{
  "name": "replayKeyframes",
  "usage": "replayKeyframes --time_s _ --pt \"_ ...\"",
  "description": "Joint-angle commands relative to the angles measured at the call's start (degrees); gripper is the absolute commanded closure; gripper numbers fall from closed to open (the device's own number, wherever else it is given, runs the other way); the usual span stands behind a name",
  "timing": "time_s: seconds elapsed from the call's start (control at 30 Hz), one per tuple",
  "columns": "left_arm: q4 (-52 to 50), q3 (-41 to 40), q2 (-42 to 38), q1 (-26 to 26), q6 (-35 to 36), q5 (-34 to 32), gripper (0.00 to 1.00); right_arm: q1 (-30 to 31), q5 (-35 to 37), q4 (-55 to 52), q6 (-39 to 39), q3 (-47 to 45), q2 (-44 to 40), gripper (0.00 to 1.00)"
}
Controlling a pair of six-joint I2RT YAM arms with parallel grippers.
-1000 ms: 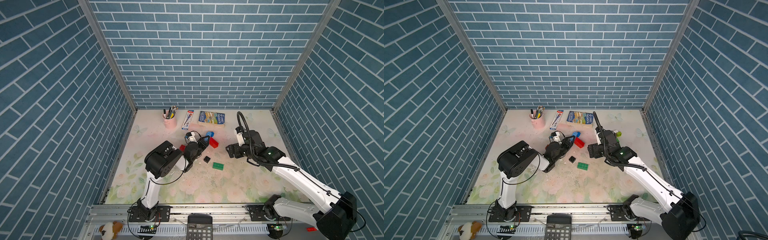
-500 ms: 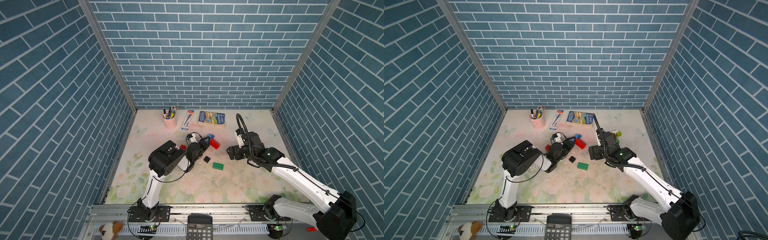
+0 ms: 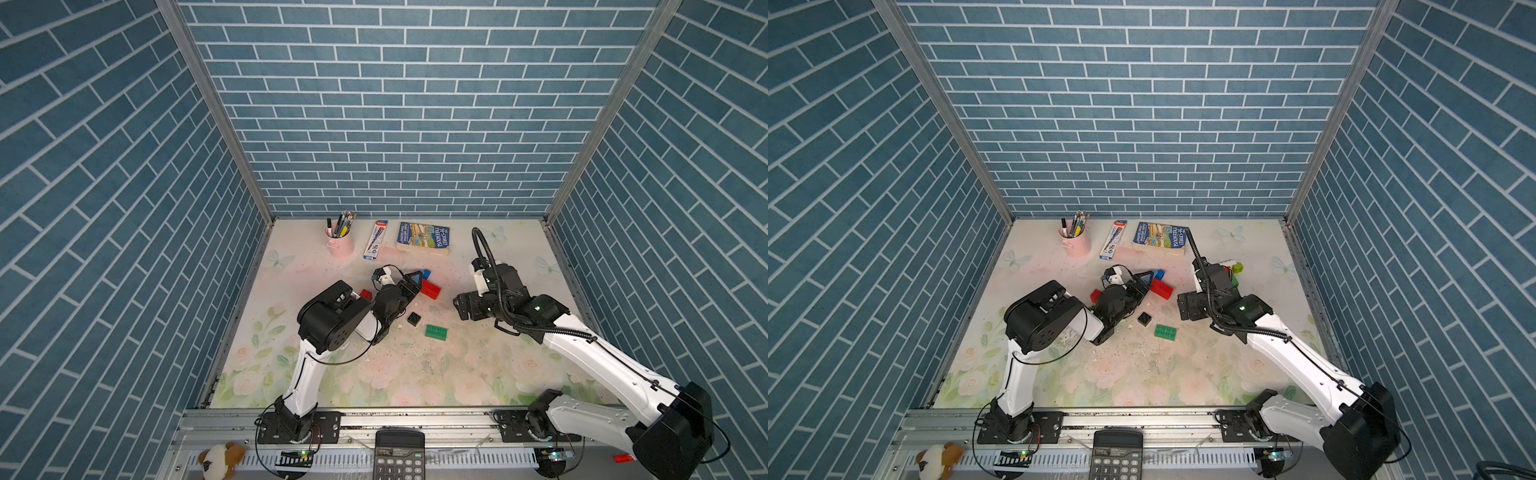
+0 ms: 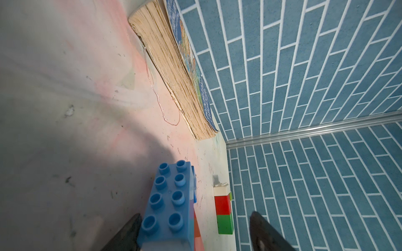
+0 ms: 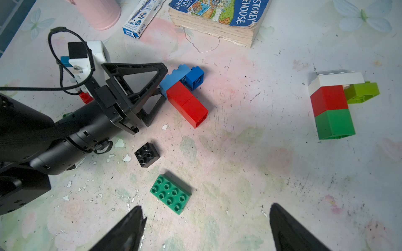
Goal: Assemble the letter r with lego
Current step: Place the lego brick at the center of the board.
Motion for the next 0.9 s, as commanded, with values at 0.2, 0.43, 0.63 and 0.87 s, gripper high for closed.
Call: replayKeyframes --time_s 0.2,0.43,0.63,0.87 --pt "-19.3 4.6 -5.8 0.8 3.6 0.2 0.16 -0.4 1.5 -2.0 1.2 0.7 0.3 0.08" --pt "-32.8 7.6 -11.0 0.8 5.9 -1.0 0.15 -1.0 1.4 -1.7 1.1 1.7 1.9 0.08" --pt "-36.4 10.2 -10.0 1.0 5.7 0.7 0.15 -1.6 0.7 -1.6 1.0 2.3 3.1 0.08" --pt "-37.5 8.0 -11.6 1.1 4.5 0.2 0.15 -2.4 -0.2 -1.3 0.9 2.1 3.8 0.07"
